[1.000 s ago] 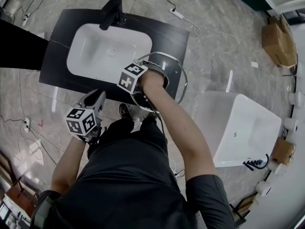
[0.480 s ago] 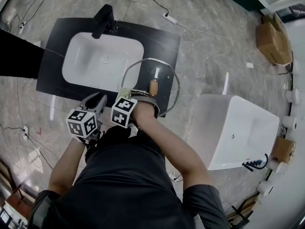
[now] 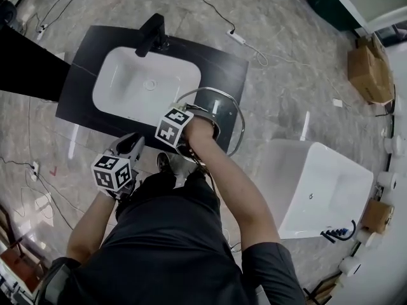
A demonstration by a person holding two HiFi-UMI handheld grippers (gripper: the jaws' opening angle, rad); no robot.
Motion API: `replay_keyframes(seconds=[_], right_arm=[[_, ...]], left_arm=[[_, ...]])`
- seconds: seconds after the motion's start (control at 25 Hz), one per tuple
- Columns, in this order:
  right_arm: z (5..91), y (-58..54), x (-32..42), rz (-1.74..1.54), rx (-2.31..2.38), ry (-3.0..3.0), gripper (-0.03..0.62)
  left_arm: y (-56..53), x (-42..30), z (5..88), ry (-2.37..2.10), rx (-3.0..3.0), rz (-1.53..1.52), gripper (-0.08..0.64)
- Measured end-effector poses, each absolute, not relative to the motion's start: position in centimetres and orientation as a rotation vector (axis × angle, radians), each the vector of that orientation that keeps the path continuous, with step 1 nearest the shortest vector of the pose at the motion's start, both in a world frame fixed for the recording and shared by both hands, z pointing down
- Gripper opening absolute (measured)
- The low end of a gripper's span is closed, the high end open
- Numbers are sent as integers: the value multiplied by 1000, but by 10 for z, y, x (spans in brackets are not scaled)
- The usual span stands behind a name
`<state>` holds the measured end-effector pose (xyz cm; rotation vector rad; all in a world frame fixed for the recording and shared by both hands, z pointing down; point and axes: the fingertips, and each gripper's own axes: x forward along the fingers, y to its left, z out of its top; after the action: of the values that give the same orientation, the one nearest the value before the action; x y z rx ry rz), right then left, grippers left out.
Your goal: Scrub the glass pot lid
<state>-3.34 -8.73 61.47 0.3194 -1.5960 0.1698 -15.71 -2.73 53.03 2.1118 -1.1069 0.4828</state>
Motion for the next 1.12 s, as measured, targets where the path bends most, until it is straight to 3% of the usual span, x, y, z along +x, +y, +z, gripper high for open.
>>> replay_keyframes(seconds=[0.4, 0.8, 1.12], right_arm=[[612, 25, -30, -24, 217, -1624, 63], [610, 56, 54, 215, 463, -1701, 63], [595, 52, 114, 191, 529, -1761, 63]], left_arm=[[-38, -132, 529, -1068, 2145, 504, 78], [-38, -83, 532, -968, 2193, 578, 78], [-37, -49, 519, -973, 2215, 574, 78]])
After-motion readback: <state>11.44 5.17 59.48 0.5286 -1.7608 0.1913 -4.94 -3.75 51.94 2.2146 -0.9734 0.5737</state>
